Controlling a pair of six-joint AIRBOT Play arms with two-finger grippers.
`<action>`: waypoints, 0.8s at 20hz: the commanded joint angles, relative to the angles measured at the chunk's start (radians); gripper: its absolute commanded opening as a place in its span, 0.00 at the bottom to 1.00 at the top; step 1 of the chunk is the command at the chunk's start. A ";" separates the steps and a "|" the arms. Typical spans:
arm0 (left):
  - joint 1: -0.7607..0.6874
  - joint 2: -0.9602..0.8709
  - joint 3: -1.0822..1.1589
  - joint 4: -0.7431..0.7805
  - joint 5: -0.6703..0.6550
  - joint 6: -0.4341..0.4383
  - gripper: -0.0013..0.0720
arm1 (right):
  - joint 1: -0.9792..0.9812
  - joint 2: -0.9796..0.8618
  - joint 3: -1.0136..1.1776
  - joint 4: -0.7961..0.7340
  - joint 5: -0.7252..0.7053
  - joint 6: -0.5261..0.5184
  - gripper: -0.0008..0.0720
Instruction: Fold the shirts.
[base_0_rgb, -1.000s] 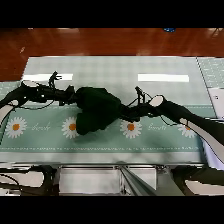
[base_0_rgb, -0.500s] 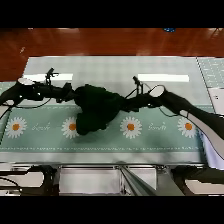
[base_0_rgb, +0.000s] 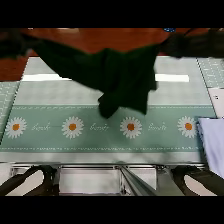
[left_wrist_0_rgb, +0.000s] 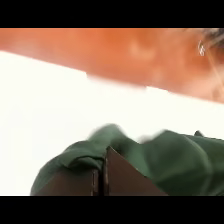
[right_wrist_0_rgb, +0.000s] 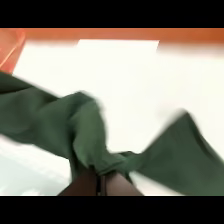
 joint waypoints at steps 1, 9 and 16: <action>0.038 0.166 0.187 -0.005 0.008 0.000 0.04 | -0.074 0.176 0.198 -0.186 0.119 0.005 0.03; 0.185 0.517 0.266 0.183 -0.047 -0.035 0.04 | -0.103 0.492 0.274 -0.445 0.166 0.066 0.03; 0.173 0.666 0.130 0.285 -0.169 -0.104 0.05 | -0.103 0.500 0.211 -0.490 0.351 0.108 0.03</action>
